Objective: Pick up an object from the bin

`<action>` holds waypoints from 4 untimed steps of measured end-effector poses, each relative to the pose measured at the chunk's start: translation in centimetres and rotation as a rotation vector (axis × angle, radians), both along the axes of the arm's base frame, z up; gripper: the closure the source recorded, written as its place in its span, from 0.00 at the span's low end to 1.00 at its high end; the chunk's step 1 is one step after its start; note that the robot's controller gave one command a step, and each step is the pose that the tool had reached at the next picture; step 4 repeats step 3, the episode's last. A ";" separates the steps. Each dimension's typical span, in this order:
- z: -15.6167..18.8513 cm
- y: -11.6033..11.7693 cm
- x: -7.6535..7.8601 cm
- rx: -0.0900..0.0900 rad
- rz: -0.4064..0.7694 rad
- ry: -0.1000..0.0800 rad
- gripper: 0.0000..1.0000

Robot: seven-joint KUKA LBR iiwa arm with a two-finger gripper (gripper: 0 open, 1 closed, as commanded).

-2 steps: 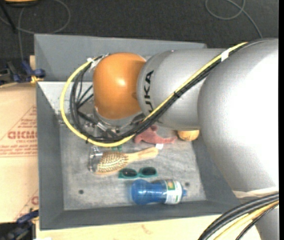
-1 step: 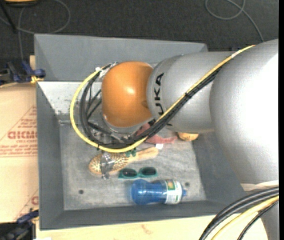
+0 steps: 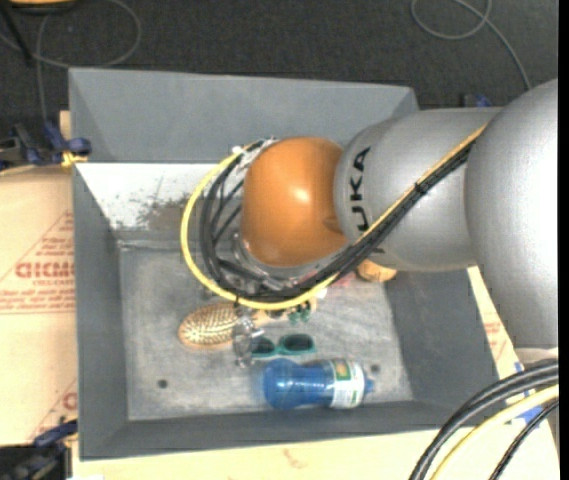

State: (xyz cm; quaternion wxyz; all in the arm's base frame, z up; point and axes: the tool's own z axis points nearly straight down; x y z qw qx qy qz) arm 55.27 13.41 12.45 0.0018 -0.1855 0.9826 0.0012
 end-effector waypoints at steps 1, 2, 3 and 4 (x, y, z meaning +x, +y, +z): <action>-4.2 -0.1 0.9 0.000 0.222 -0.023 1.00; -4.2 -0.1 0.9 0.000 0.221 -0.023 1.00; 9.3 -0.5 0.1 -0.002 0.215 -0.003 1.00; 9.3 -0.5 0.1 -0.002 0.215 -0.003 1.00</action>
Offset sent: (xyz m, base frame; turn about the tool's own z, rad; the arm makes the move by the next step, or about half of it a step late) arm 0.0000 0.0000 0.0000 0.0000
